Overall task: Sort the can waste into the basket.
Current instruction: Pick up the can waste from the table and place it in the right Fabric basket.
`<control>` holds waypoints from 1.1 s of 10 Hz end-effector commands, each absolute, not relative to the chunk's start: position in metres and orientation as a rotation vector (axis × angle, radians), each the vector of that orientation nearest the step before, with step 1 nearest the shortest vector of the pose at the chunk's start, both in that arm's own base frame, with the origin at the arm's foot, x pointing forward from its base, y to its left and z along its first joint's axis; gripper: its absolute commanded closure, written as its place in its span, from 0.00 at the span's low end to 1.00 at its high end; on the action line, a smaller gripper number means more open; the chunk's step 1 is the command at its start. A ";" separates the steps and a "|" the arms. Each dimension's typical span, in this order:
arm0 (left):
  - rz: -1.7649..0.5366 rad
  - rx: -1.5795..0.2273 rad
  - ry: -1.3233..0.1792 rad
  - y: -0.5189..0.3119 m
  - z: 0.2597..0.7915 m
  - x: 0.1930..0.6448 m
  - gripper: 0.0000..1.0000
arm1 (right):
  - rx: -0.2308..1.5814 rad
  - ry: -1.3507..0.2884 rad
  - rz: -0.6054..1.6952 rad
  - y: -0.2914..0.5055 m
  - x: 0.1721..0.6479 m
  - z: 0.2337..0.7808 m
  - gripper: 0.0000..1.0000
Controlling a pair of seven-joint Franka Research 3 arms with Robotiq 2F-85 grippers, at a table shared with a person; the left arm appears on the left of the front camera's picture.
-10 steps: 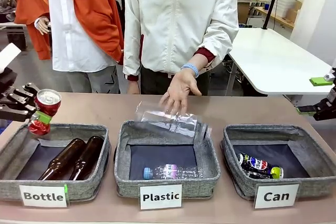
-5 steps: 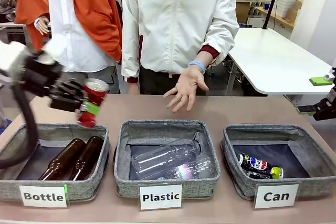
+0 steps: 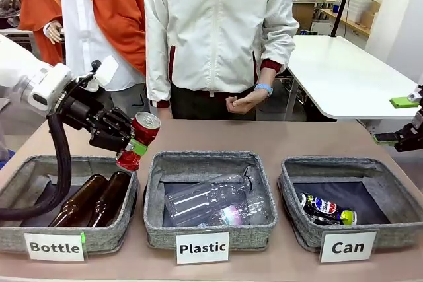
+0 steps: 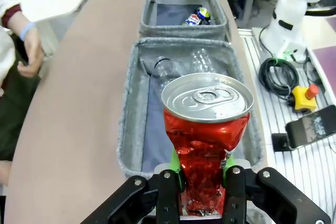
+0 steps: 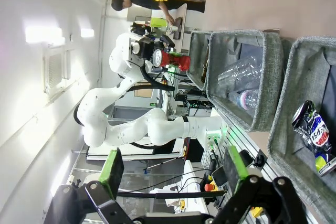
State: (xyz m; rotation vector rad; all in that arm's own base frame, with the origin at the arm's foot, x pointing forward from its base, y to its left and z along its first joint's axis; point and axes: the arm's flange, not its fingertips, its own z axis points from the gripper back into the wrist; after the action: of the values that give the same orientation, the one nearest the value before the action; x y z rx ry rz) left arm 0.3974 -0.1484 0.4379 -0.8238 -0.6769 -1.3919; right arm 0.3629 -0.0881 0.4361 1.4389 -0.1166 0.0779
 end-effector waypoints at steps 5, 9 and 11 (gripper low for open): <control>-1.552 -0.692 -0.640 -0.327 0.475 0.354 0.67 | 1.440 -0.121 0.097 -0.091 0.363 0.438 0.00; -1.688 -0.731 -0.821 -0.439 0.474 0.357 0.67 | 1.243 -0.203 0.036 -0.155 0.289 0.478 0.00; -1.741 -0.721 -0.839 -0.484 0.468 0.348 0.67 | 1.136 -0.291 -0.054 -0.209 0.231 0.479 0.00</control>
State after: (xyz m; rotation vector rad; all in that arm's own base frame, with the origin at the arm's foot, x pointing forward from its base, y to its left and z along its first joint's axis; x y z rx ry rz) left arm 0.3473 -0.4666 0.4733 -0.7302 -0.8035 -1.7082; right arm 0.2540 -0.1937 0.4805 1.1756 -0.2666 -0.0027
